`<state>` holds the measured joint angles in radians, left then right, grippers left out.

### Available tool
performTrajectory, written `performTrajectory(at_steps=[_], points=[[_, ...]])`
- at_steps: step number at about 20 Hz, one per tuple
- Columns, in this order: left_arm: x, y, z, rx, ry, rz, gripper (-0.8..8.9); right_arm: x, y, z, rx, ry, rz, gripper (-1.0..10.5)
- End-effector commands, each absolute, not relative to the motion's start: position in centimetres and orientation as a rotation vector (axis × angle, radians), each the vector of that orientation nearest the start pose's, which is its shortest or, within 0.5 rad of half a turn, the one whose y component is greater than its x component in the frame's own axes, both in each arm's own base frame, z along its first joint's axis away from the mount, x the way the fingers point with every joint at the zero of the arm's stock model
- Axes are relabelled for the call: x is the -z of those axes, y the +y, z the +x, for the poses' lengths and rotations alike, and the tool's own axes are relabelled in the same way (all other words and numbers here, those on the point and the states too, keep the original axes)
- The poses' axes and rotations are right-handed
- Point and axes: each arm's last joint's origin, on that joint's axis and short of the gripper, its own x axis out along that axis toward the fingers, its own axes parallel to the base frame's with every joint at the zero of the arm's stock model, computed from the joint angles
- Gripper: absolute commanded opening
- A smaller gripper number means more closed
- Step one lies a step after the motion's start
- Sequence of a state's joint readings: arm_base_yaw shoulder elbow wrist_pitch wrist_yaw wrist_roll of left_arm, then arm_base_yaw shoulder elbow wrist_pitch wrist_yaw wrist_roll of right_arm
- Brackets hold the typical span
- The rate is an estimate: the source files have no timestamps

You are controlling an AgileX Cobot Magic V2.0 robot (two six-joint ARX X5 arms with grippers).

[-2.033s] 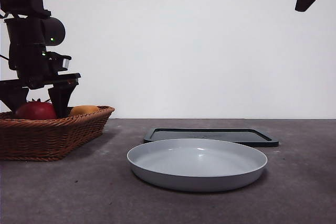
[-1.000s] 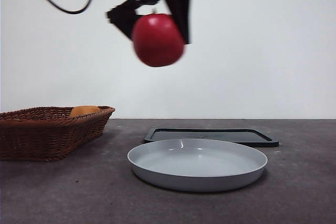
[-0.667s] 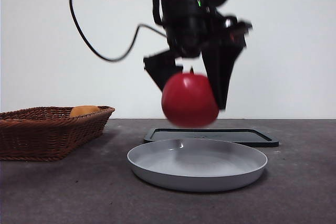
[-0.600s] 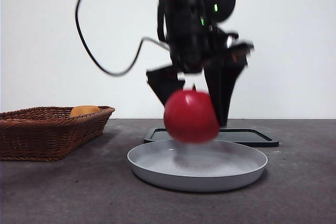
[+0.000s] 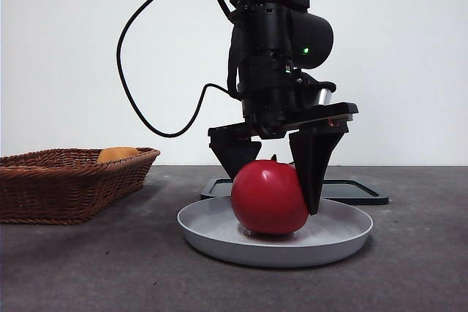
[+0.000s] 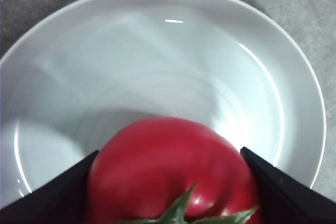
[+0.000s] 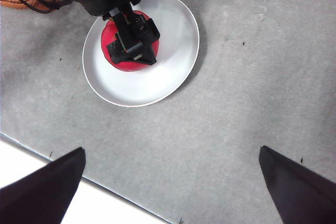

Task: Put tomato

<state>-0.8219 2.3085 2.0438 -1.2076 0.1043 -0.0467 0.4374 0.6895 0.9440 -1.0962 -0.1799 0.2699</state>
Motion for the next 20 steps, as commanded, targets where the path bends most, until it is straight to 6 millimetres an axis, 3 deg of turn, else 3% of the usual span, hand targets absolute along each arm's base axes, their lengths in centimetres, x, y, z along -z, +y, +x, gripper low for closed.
performTrajectory(at_steps=[1,4,8,11,15,20], points=[[-18.1,-34.3,31.3,0.696,1.474,0.506,4.01,-32.5,4.9,9.1,-0.459,0.904,0.142,6.1],[-18.5,-34.1,31.2,0.698,1.472,0.508,5.62,-32.5,4.9,9.1,-0.459,0.904,0.142,6.1],[-19.9,-33.9,31.0,0.705,1.447,0.498,6.00,-32.5,4.9,9.1,-0.459,0.904,0.141,6.1],[-22.1,-33.5,30.7,0.719,1.400,0.480,5.99,-32.5,4.9,9.1,-0.459,0.903,0.141,6.1],[-27.5,-32.0,29.2,0.752,1.297,0.447,5.98,-32.5,4.9,9.2,-0.462,0.896,0.142,6.1],[-36.5,-27.8,25.3,0.803,1.130,0.400,5.94,-32.9,5.3,10.1,-0.477,0.835,0.153,6.1]])
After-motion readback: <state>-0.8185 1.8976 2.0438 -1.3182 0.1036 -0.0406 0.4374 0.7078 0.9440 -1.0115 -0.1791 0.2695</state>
